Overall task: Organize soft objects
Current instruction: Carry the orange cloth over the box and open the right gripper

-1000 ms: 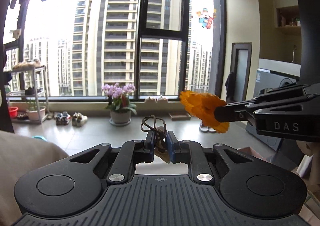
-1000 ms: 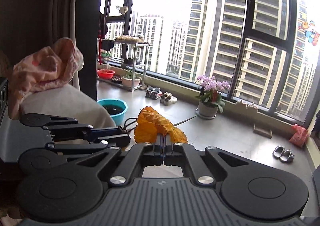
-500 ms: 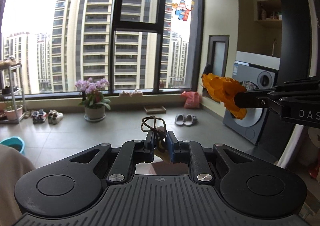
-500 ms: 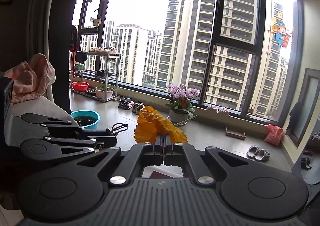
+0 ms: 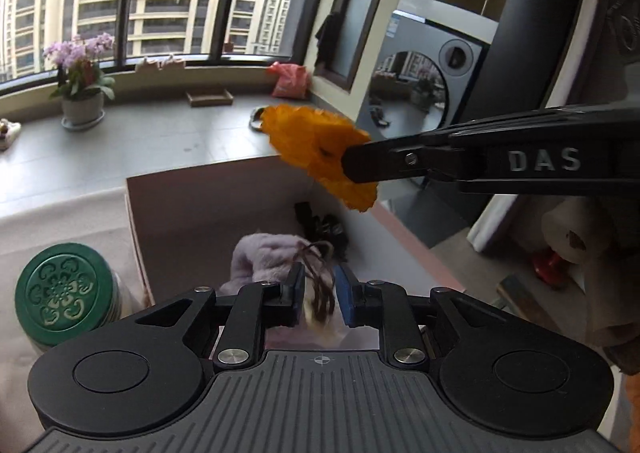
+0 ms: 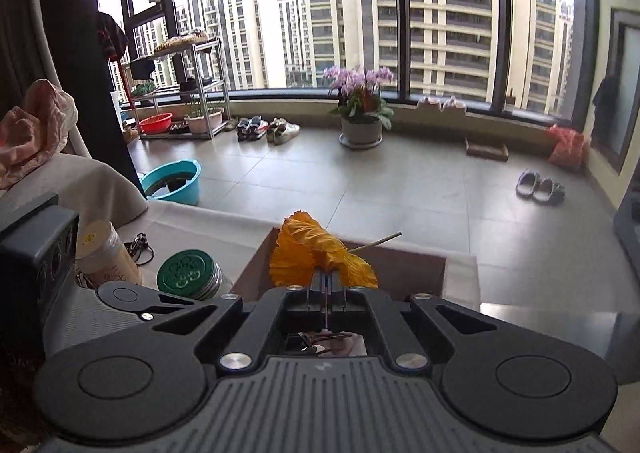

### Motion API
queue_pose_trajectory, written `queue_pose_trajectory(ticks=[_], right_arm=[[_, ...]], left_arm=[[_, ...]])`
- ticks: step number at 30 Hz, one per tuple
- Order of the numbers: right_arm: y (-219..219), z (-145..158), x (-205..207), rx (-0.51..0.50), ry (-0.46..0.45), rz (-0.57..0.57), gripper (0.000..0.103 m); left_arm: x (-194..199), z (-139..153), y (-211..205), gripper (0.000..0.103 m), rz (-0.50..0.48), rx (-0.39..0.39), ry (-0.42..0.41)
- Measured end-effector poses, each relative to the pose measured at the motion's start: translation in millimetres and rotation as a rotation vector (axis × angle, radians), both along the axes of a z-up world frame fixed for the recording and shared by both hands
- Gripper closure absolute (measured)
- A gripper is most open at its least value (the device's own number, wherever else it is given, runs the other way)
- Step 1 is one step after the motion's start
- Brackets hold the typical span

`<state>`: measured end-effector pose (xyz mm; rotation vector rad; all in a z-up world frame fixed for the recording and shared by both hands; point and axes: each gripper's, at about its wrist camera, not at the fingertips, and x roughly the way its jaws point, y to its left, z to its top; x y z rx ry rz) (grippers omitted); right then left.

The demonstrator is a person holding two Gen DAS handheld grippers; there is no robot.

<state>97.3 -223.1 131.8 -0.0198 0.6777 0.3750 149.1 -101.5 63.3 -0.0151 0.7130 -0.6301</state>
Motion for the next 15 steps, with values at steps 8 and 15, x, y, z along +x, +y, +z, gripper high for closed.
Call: queue_pose_trajectory(ticks=[8,15], right_arm=[[24.8,-65.9,68.0,0.084,0.247,-0.001,0.102],[57.3,-87.1,95.7,0.054,0.331,-0.038,0.102]], left_arm=[[-15.0,5.7,47.9,0.082,0.060,-0.028,-0.058],[-29.1,9.1,73.8,0.082,0.114,-0.074,-0.056]])
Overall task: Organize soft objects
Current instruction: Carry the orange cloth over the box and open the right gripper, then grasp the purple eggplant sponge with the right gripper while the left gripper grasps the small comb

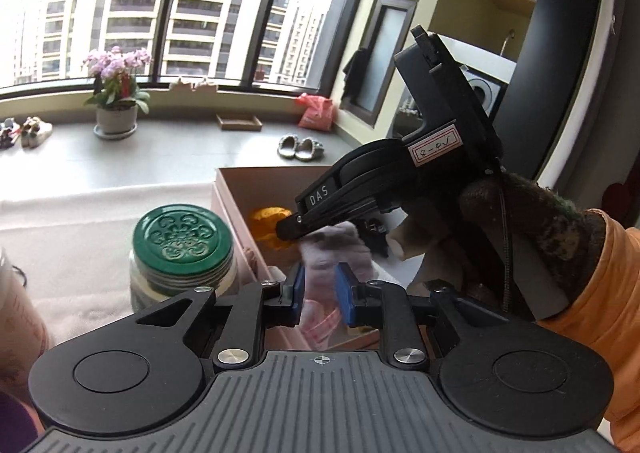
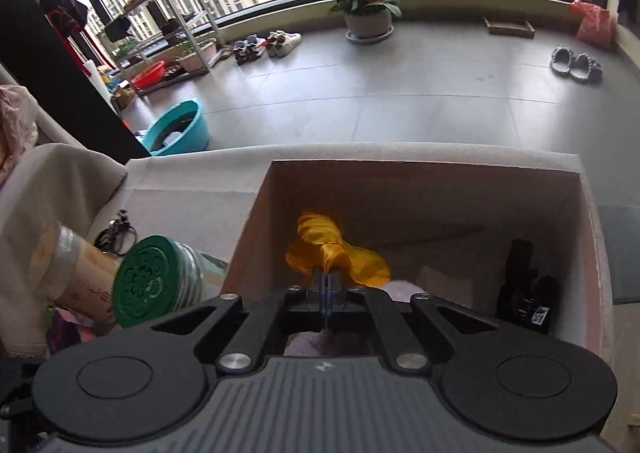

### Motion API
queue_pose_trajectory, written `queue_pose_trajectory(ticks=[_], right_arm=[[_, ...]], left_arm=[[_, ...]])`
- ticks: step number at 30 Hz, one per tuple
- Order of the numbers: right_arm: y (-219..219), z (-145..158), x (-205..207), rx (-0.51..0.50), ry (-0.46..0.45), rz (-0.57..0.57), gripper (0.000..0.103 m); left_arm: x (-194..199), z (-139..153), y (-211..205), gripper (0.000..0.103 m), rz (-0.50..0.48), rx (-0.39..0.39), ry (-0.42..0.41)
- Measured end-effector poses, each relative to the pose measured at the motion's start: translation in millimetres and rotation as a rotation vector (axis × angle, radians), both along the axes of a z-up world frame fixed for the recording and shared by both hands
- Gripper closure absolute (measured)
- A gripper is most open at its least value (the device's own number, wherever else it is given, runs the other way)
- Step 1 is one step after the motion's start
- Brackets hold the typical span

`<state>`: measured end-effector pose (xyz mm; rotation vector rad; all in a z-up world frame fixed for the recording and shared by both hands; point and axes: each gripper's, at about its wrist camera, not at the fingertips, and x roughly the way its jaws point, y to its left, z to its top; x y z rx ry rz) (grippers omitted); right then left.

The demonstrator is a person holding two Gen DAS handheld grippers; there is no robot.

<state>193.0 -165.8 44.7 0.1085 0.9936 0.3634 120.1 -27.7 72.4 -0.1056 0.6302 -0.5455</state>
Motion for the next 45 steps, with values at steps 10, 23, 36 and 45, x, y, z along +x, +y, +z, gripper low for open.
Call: queue_pose_trajectory(ticks=[10,23,36,45], right_arm=[[9.6,38.2,-44.0,-0.195,-0.200,-0.039,0.062],[53.5,58.5,-129.2,-0.286,-0.466,0.024,0.045],[107.7,35.2,-168.0,-0.205,-0.395,0.306,0.045],[148.0,10.5,-198.9,-0.141,-0.354,0.578,0.041]], left_arm=[[-13.7,-2.0,36.1,0.082,0.069,0.013,0.039],[-60.2,-0.5,150.8,0.082,0.337,0.054,-0.003],[-47.6,-31.7,223.0,0.080,0.564,-0.031,0.112],[-54.5,-33.4,187.2,0.056,0.372,-0.102,0.097]])
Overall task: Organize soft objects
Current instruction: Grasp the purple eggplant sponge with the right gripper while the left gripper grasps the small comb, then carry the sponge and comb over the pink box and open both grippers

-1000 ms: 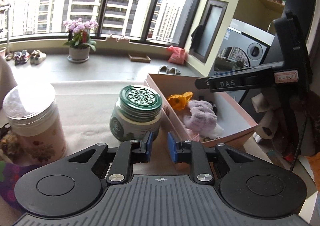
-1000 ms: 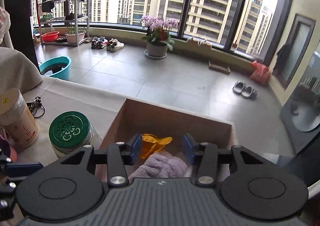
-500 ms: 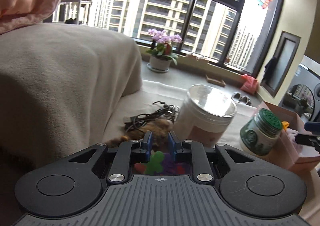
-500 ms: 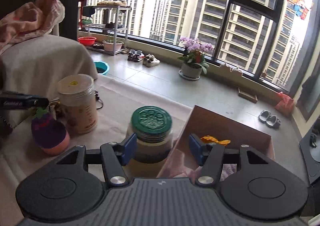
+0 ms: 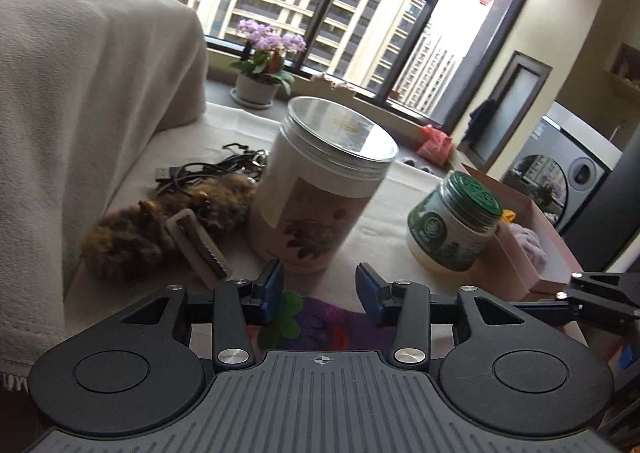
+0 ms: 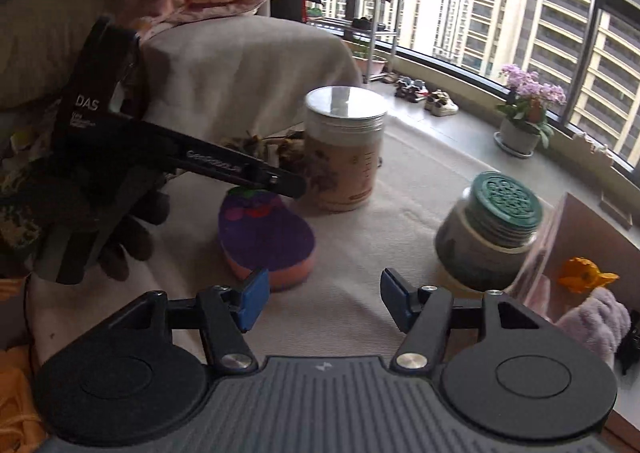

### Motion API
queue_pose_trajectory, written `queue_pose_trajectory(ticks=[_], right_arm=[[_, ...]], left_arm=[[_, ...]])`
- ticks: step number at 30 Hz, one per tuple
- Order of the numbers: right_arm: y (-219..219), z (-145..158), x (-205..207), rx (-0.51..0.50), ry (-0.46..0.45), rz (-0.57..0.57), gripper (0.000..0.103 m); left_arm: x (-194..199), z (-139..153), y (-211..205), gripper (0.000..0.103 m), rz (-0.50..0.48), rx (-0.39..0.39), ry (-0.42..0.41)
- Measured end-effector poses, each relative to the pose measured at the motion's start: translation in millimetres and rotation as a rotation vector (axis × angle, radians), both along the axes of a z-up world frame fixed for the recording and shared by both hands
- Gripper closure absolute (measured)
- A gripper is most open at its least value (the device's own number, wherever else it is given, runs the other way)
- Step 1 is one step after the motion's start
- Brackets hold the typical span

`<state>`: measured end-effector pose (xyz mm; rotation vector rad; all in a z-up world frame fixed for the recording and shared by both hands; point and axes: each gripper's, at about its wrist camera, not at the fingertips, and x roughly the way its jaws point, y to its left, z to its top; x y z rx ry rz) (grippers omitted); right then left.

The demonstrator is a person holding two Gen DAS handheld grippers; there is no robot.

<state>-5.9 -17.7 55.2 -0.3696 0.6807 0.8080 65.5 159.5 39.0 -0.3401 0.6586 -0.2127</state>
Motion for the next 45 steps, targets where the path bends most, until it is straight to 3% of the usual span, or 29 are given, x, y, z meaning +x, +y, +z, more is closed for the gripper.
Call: queue_pose_trajectory(ticks=[4,9,10,13,16,20,24,30,32,33,34,45], right_arm=[[19.2,-16.2,1.2,0.001,0.021,0.044,0.041],[28.2,-27.7,14.5,0.081,0.120,0.068,0.034],[29.2,-30.1,17.1,0.093,0.145,0.066,0.028],[33.6,-38.6,14.5,0.098,0.152,0.058,0.026],[31.0,-42.0,10.1,0.091,0.129,0.061,0.030],[13.4,-35.5,2.9,0.100,0.081,0.046,0.030],[-14.0,-26.7,-0.6,0.109,0.025,-0.046,0.030],[-33.4,-32.3,-2.7,0.065,0.008,-0.140,0.030],[-31.8,-36.2,-0.6,0.055,0.018,-0.147,0.030],[-32.0,-38.3,0.1,0.052,0.028,-0.149,0.030],[-31.7,-40.1,0.4,0.050,0.035,-0.152,0.030],[-15.6,-38.7,1.6,0.016,-0.010,-0.092,0.029]], left_arm=[[-2.4,-0.5,-5.4,0.056,-0.085,-0.057,0.019],[-9.4,3.6,-7.2,0.057,-0.112,-0.029,0.009],[-10.9,4.7,-3.7,0.057,-0.083,-0.025,0.006],[-7.8,6.6,6.1,0.057,0.105,0.101,0.021],[2.2,3.4,24.8,0.057,0.227,0.097,0.071],[12.8,-0.2,27.3,0.058,0.275,0.104,0.100],[21.4,-4.8,17.1,0.058,0.279,0.110,0.106],[35.0,-10.6,3.5,0.058,0.316,0.224,0.079],[36.1,-10.2,2.4,0.063,0.321,0.244,0.074],[35.2,-9.9,2.1,0.075,0.321,0.254,0.072],[32.7,-9.7,2.5,0.077,0.315,0.260,0.069],[-15.7,-0.9,-2.8,0.078,0.164,0.231,0.035]])
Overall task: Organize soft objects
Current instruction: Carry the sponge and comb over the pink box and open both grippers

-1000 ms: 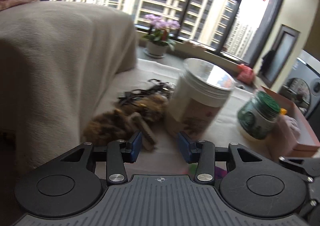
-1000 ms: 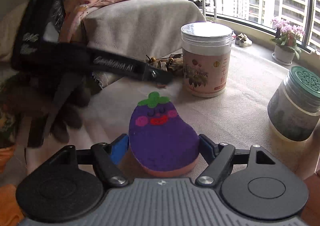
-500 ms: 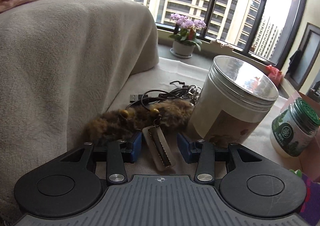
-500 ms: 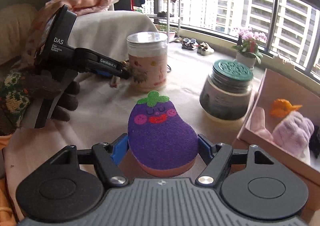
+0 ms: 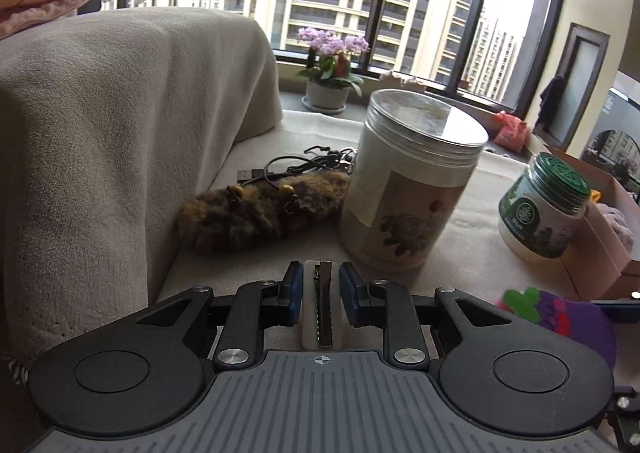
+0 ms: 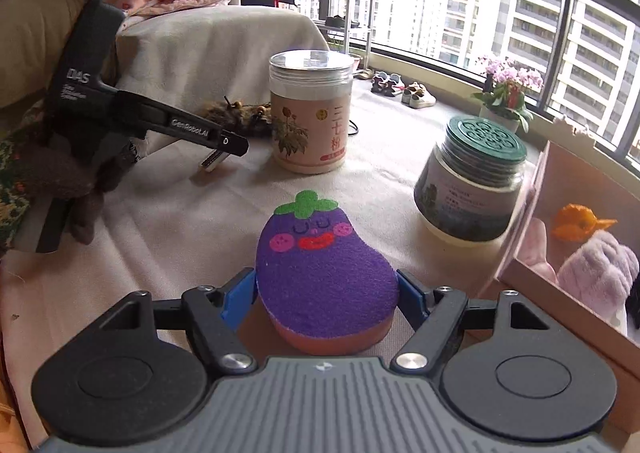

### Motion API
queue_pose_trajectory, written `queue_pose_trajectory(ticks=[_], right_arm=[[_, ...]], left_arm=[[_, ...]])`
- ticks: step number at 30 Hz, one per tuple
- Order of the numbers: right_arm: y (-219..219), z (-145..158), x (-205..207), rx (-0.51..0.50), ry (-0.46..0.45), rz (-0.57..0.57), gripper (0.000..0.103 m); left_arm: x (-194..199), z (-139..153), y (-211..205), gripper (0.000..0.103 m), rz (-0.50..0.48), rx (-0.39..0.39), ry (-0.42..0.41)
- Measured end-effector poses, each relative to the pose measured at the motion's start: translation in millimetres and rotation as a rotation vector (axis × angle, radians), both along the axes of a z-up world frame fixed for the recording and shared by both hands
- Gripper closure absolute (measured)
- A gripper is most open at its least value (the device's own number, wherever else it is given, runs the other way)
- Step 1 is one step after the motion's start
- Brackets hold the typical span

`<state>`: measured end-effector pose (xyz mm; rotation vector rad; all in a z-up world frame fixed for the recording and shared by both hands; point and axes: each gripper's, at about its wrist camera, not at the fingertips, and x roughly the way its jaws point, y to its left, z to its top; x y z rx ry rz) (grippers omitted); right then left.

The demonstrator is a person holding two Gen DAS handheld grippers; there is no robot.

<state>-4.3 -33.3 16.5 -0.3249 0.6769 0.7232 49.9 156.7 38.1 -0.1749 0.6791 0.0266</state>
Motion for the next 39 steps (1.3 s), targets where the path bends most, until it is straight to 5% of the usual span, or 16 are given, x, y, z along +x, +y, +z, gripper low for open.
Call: queue_pose_trajectory(ticks=[11,18,25,32,39], right_arm=[[-9.3,20.6,-7.6,0.053,-0.007,-0.033,0.030],[-55.2,53.9,-56.7,0.022,-0.089,-0.090,0.030],[-128.2,74.9,-97.9,-0.013,-0.152,-0.265,0.029],[-184.9,107.6,-105.7,0.045,-0.245,-0.408,0.029],[-205.3,132.4,-80.8,0.120,-0.305,-0.472,0.029]], left_arm=[[-36.1,23.6,-31.2,0.078,-0.157,-0.020,-0.016],[-61.7,43.2,-92.3,0.078,-0.326,-0.030,-0.029],[-75.4,60.5,-166.6,0.078,-0.524,-0.056,0.011],[-60.5,86.7,-215.4,0.078,-0.606,-0.057,-0.013],[8.4,102.7,-244.9,0.078,-0.579,-0.134,-0.075]])
